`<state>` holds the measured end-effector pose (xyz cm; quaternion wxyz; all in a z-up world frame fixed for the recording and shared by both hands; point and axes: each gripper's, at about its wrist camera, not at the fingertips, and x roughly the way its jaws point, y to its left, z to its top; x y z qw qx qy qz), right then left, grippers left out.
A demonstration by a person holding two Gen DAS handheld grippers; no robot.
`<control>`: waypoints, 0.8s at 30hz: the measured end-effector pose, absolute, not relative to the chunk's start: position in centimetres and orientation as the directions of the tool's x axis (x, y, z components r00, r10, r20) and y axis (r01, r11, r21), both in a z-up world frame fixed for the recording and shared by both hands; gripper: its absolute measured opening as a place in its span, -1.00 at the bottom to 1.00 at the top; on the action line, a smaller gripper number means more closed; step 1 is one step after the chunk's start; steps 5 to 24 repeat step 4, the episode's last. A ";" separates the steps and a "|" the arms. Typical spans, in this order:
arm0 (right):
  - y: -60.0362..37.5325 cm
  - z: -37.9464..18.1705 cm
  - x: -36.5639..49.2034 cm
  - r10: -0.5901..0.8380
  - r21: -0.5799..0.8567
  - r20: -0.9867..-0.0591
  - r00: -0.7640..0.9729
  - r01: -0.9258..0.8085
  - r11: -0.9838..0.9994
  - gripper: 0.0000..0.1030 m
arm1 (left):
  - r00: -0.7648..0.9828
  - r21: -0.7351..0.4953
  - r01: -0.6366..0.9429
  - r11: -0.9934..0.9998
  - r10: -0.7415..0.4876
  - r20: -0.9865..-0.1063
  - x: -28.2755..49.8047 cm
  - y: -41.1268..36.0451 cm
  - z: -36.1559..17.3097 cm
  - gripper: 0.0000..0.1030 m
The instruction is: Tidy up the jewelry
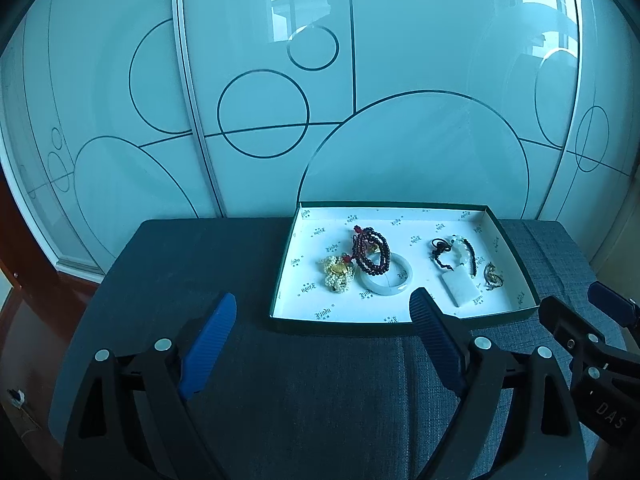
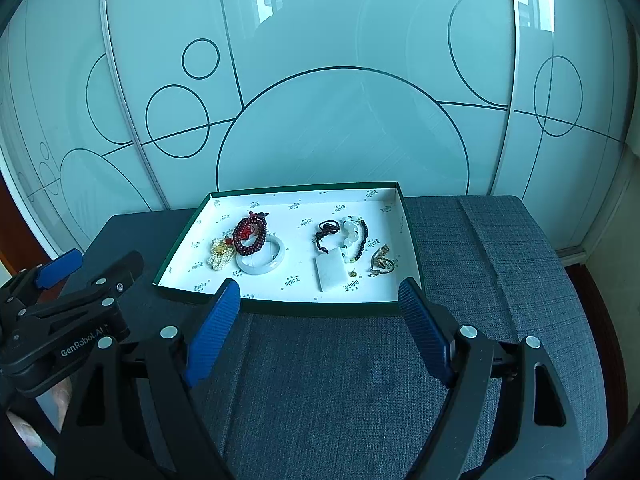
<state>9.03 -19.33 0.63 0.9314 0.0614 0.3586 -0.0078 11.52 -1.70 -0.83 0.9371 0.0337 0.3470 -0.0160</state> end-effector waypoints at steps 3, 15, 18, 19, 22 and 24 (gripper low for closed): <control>-19.7 0.5 9.0 0.020 0.099 -0.667 0.745 0.062 0.993 0.58 | 0.746 0.075 0.049 0.996 0.013 -0.665 11.9 -1.4 -1.4 0.70; -20.1 0.4 9.1 0.014 0.097 -0.665 0.747 0.068 0.993 0.62 | 0.743 0.086 0.042 0.995 0.027 -0.669 12.2 -1.1 -1.7 0.70; -20.1 0.4 9.1 0.014 0.097 -0.665 0.747 0.068 0.993 0.62 | 0.743 0.086 0.042 0.995 0.027 -0.669 12.2 -1.1 -1.7 0.70; -20.1 0.4 9.1 0.014 0.097 -0.665 0.747 0.068 0.993 0.62 | 0.743 0.086 0.042 0.995 0.027 -0.669 12.2 -1.1 -1.7 0.70; -20.1 0.4 9.1 0.014 0.097 -0.665 0.747 0.068 0.993 0.62 | 0.743 0.086 0.042 0.995 0.027 -0.669 12.2 -1.1 -1.7 0.70; -20.1 0.4 9.1 0.014 0.097 -0.665 0.747 0.068 0.993 0.62 | 0.743 0.086 0.042 0.995 0.027 -0.669 12.2 -1.1 -1.7 0.70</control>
